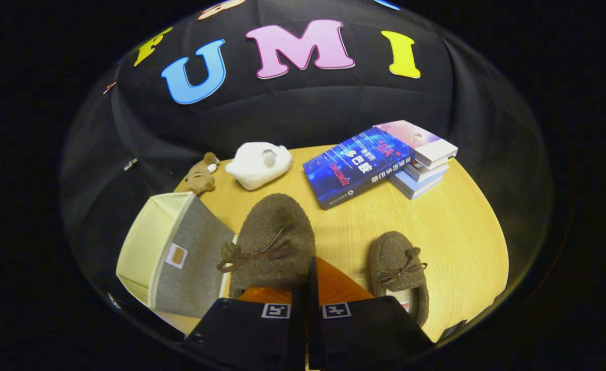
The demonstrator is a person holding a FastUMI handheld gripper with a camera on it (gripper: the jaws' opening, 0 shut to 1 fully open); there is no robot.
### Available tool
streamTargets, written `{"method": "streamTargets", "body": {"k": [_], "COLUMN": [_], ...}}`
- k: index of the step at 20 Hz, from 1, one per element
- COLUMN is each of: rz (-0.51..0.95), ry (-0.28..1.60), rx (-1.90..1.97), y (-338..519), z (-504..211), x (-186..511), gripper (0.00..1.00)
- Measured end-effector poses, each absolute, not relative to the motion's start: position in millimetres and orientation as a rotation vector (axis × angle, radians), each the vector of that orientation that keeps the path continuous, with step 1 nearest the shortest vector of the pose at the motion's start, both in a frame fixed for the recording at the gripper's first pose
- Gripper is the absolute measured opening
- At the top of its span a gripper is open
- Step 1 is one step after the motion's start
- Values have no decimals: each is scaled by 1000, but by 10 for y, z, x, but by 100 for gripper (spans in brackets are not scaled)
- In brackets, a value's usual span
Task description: Open the storage box then place both shoes into the box .Put the left shoe in first, then the right shoe, with the right side of both shoes facing outward in a uniform manner.
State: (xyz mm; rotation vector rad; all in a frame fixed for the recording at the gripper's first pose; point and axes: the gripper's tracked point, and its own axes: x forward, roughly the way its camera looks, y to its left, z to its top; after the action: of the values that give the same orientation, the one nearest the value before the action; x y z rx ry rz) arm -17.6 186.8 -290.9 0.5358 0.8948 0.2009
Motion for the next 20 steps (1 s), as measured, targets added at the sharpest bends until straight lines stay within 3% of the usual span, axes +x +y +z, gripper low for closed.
{"method": "streamTargets", "body": {"k": [11,20], "rz": [324,176], "ry": [886,1081], "rx": [651,752], "y": [3168,4255], "z": [-1524,-2067], "x": [246,151], "gripper": [8,8]}}
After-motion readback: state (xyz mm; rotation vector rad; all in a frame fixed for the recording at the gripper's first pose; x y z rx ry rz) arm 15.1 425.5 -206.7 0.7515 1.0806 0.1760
